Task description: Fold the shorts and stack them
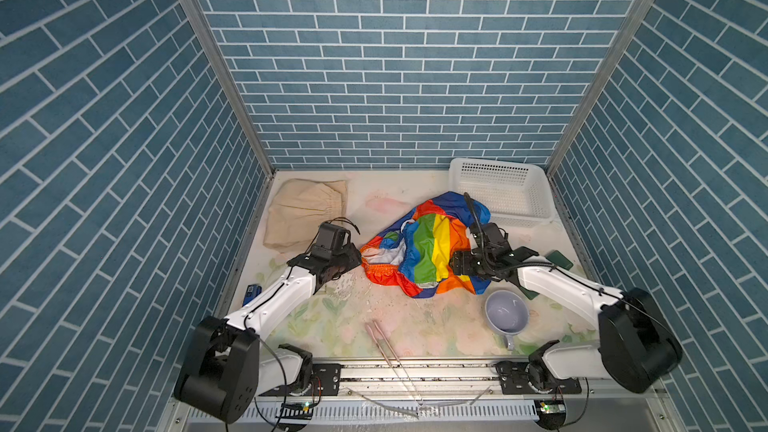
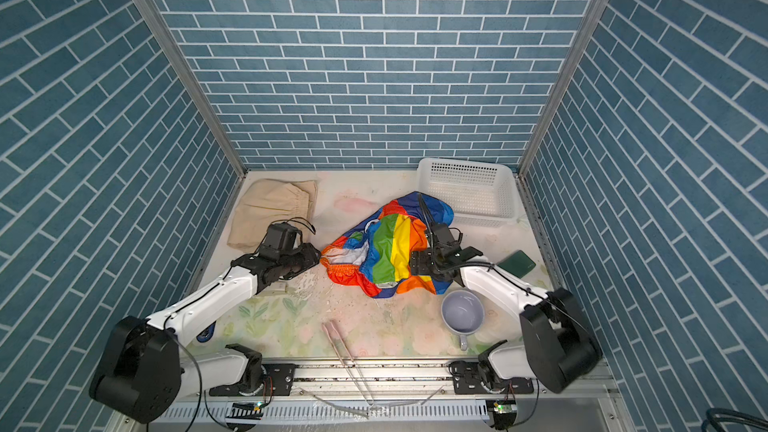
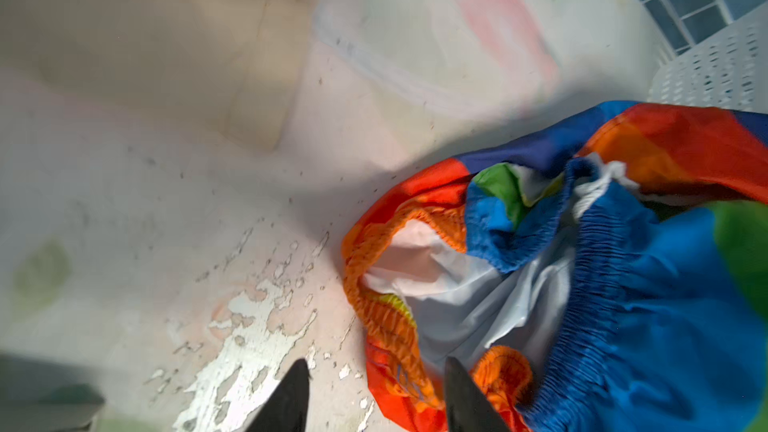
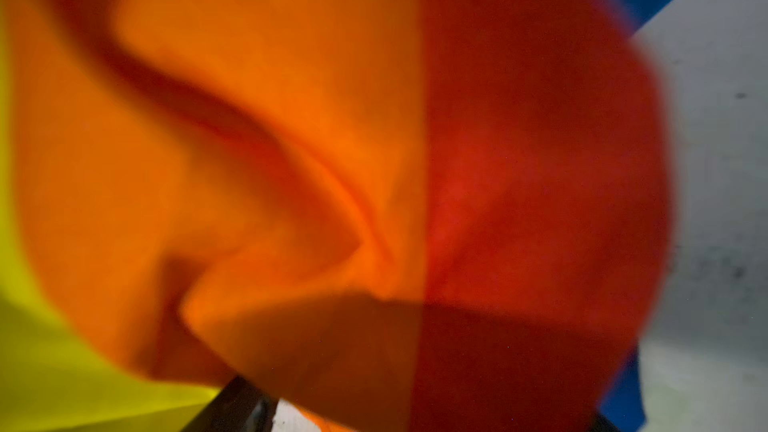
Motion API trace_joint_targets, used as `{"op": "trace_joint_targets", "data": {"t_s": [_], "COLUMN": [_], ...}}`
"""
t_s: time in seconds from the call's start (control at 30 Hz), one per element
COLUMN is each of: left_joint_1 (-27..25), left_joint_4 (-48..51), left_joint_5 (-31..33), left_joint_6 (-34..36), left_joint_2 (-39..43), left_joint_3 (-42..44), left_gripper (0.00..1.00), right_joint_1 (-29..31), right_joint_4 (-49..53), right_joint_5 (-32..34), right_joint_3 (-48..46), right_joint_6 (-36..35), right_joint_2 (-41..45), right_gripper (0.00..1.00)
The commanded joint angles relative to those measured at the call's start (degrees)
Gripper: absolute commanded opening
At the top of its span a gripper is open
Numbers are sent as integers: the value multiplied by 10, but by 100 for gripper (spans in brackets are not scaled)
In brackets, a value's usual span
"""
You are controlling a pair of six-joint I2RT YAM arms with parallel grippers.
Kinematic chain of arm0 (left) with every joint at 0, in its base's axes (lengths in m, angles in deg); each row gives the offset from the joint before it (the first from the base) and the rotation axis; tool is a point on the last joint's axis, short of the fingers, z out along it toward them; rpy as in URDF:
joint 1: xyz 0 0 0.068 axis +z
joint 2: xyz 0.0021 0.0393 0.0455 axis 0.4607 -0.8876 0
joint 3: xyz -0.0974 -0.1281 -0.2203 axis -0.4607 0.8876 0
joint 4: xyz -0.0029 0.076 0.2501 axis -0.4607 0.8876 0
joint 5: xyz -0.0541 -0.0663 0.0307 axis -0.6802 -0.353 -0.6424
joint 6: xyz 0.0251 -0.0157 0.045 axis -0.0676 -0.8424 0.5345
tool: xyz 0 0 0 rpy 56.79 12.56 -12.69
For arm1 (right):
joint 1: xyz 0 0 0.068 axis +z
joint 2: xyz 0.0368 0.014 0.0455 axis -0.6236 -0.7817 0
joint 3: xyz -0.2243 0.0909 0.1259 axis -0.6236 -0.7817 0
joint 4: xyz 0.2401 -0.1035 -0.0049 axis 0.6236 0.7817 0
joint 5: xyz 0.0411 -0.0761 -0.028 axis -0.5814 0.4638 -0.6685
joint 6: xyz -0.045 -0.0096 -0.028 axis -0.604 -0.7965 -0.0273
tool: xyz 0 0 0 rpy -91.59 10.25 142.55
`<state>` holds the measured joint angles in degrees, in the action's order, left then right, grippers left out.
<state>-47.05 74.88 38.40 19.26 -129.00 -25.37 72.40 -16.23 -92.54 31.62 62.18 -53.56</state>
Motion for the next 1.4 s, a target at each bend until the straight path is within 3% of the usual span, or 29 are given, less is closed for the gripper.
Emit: {"op": "trace_joint_targets", "data": {"t_s": [0.0, 0.2, 0.37, 0.47, 0.73, 0.87, 0.9, 0.93, 1.0, 1.03, 1.1, 1.27, 1.37], "left_joint_1": [3, -3, -15, -26, -64, -76, -80, -82, -85, -87, -91, -95, -94], "left_joint_4": [-44, -62, -64, -71, -81, -64, -58, -57, -66, -71, -73, -50, 10], "left_joint_5": [-28, -37, -36, -38, -29, -19, -16, -17, -27, -31, -33, -12, 45], "left_joint_6": [-20, -31, -27, -24, -18, -14, -11, -8, -11, -12, -13, -3, 24], "left_joint_2": [-14, -22, -33, -50, -110, -143, -153, -162, -177, -182, -185, -148, -100], "left_joint_3": [14, 18, 4, -10, -52, -75, -81, -84, -87, -88, -91, -93, -94], "left_gripper": [69, 82, 86, 87, 85, 82, 79, 68, 32, 19, 3, 0, 0], "right_joint_1": [54, 141, 151, 150, 133, 99, 89, 78, 64, 62, 61, 61, 60], "right_joint_4": [-14, -40, -60, -52, 3, 39, 45, 51, 57, 56, 50, 46, 48], "right_joint_5": [-28, -43, -46, -21, 138, 161, 161, 157, 148, 146, 143, 132, 142], "right_joint_3": [54, 109, 102, 90, 6, -30, -37, -43, -51, -55, -59, -48, -41], "right_joint_6": [21, 43, 40, 18, -22, -15, -10, -4, 6, 7, 10, 6, 1], "right_joint_2": [-64, -154, -143, -102, 98, 169, 179, 187, 193, 194, 191, 180, 176], "right_gripper": [85, 85, 84, 85, 85, 86, 86, 86, 86, 86, 86, 85, 85]}}
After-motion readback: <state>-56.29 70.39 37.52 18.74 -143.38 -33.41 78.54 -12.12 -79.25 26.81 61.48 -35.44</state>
